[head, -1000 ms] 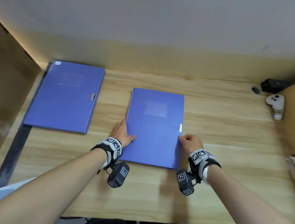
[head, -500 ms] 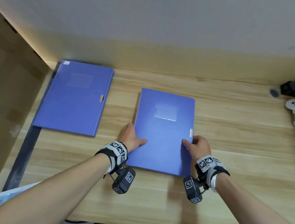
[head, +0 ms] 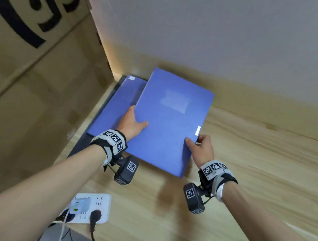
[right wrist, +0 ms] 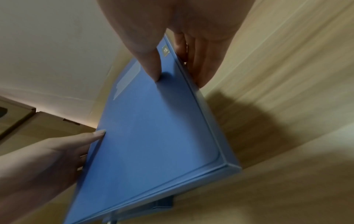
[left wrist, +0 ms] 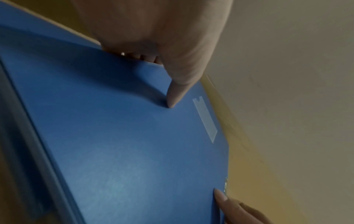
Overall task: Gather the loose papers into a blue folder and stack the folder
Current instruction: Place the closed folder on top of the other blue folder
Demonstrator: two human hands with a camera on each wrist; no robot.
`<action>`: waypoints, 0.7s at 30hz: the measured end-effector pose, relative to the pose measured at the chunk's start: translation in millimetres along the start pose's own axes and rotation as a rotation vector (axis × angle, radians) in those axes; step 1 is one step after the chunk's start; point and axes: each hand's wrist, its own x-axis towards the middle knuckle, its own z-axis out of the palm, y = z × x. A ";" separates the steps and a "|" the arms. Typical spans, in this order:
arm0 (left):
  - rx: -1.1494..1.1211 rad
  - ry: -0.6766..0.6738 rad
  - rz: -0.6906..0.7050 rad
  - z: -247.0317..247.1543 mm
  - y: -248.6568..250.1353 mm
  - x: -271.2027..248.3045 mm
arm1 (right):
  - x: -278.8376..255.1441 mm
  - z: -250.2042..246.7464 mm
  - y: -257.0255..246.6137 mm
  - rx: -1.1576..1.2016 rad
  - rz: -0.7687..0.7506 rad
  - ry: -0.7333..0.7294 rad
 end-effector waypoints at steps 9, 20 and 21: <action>0.058 0.103 -0.110 -68.0 -42.7 61.8 | 24.9 86.5 -28.0 -0.051 -0.005 -0.148; 0.026 0.076 -0.154 -80.8 -90.5 109.4 | 26.9 124.6 -24.0 -0.045 -0.002 -0.233; 0.026 0.079 -0.162 -80.1 -90.5 109.9 | 27.6 124.6 -25.7 -0.056 0.003 -0.225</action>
